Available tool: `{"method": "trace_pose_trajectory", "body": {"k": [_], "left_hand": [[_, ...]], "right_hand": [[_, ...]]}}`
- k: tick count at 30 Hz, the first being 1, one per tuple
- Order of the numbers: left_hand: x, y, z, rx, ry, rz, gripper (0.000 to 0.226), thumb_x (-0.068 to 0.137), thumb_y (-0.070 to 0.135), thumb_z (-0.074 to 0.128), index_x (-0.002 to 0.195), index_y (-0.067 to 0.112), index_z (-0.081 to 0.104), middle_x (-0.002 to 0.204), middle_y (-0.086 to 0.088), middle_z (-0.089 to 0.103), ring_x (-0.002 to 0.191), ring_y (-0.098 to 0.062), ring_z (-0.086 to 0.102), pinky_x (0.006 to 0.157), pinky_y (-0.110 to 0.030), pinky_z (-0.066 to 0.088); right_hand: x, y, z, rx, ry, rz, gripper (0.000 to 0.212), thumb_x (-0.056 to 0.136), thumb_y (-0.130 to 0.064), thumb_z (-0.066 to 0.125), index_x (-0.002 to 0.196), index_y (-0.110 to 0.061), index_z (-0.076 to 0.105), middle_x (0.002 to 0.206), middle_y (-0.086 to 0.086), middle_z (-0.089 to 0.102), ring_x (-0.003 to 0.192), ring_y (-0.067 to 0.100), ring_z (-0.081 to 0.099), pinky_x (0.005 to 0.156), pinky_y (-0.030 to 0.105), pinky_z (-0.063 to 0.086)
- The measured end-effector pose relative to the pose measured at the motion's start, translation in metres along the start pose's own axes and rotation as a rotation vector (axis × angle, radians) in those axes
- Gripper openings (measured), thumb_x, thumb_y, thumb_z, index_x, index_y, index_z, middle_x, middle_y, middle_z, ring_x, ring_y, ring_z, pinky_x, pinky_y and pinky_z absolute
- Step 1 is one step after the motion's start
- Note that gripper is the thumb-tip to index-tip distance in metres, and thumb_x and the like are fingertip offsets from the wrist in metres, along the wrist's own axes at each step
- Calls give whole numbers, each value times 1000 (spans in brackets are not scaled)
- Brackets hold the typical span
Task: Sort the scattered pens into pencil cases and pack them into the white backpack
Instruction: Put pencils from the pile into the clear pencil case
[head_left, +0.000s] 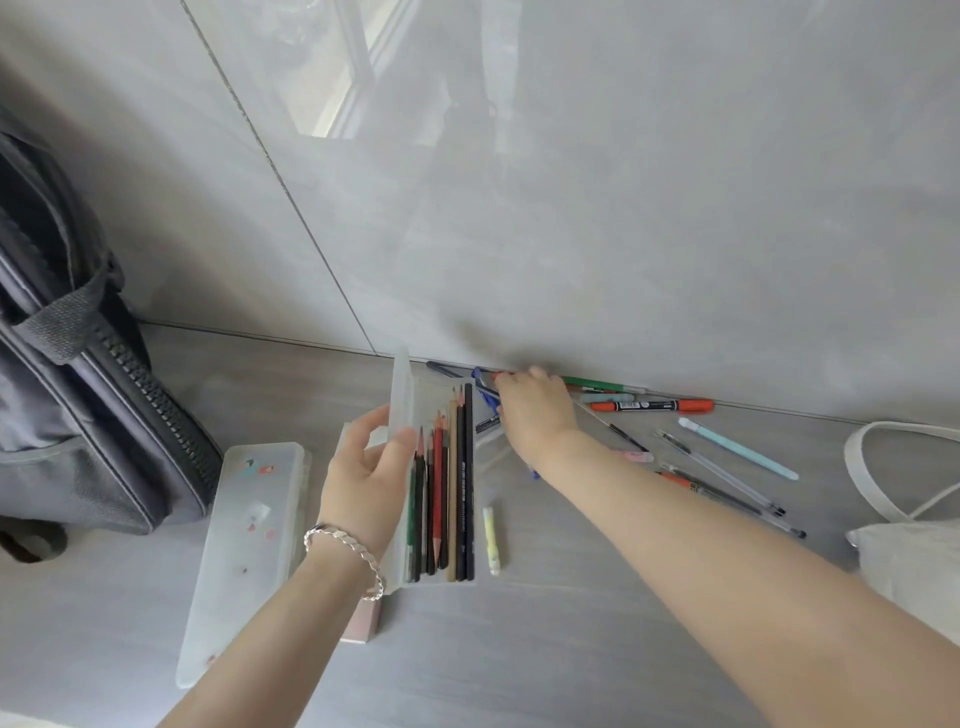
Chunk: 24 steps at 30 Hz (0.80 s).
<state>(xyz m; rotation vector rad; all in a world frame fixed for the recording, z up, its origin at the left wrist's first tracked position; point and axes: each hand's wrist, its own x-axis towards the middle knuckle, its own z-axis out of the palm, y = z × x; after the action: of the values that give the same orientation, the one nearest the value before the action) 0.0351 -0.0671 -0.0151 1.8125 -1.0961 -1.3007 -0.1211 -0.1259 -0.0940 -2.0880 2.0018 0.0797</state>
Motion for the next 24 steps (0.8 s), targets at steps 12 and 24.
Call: {"method": "trace_pose_trajectory", "body": {"k": [12, 24], "left_hand": [[1, -9, 1, -5, 4, -58, 22, 91, 21, 51, 112, 29, 53, 74, 14, 63, 69, -3, 57, 80, -33, 50], [-37, 0, 23, -117, -121, -24, 18, 91, 17, 50, 106, 28, 51, 72, 0, 60, 72, -17, 53, 70, -34, 49]], "right_hand": [[-78, 24, -50, 1158, 323, 140, 18, 79, -10, 70, 80, -27, 69, 63, -15, 65, 58, 2, 60, 62, 15, 50], [-113, 13, -63, 1396, 118, 233, 12, 88, -8, 58, 79, -13, 63, 64, 5, 60, 44, 6, 56, 45, 20, 51]]}}
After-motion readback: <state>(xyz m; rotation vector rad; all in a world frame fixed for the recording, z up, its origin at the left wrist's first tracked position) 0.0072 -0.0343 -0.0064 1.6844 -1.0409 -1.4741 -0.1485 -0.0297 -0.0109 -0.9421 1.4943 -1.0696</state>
